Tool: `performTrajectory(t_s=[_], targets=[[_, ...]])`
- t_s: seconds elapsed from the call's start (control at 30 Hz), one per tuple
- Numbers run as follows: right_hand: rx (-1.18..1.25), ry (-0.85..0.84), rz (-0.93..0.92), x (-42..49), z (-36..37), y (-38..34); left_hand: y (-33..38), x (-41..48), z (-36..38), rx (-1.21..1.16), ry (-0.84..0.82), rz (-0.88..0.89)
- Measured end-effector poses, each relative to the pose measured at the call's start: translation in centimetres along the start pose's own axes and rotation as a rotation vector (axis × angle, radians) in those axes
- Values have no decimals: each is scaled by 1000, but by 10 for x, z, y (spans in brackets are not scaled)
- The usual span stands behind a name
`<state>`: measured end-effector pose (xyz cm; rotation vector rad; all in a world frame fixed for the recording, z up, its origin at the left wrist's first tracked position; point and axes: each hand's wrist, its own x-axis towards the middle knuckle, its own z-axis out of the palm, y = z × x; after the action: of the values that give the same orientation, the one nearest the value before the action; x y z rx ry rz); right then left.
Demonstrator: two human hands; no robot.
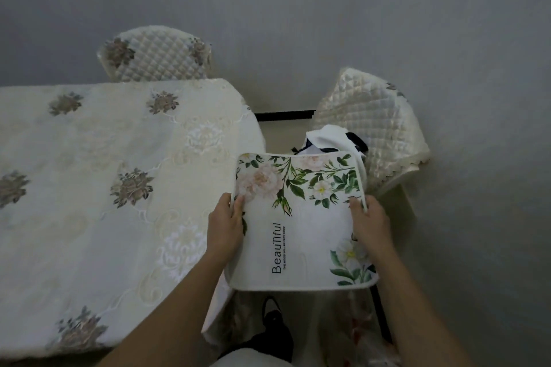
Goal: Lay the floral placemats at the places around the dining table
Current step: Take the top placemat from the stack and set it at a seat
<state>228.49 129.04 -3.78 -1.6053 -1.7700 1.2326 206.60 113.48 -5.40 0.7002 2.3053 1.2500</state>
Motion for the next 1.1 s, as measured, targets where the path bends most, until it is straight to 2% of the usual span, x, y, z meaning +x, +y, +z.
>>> performTrajectory(t_s=[0.33,0.63,0.87,1.1], targets=[[-145,-219,-106,104,78,-65,-17,78,-16,-84,172,-172],[-236,-494,-269,175,165,-130,-34,115,-43,-169,419,-319],[-329,-714,-387,230,225,-163,-34,130,-36,-218,604,-463],[-417,-899,-563,268,276,-190,-34,138,-13,-480,793,-575]])
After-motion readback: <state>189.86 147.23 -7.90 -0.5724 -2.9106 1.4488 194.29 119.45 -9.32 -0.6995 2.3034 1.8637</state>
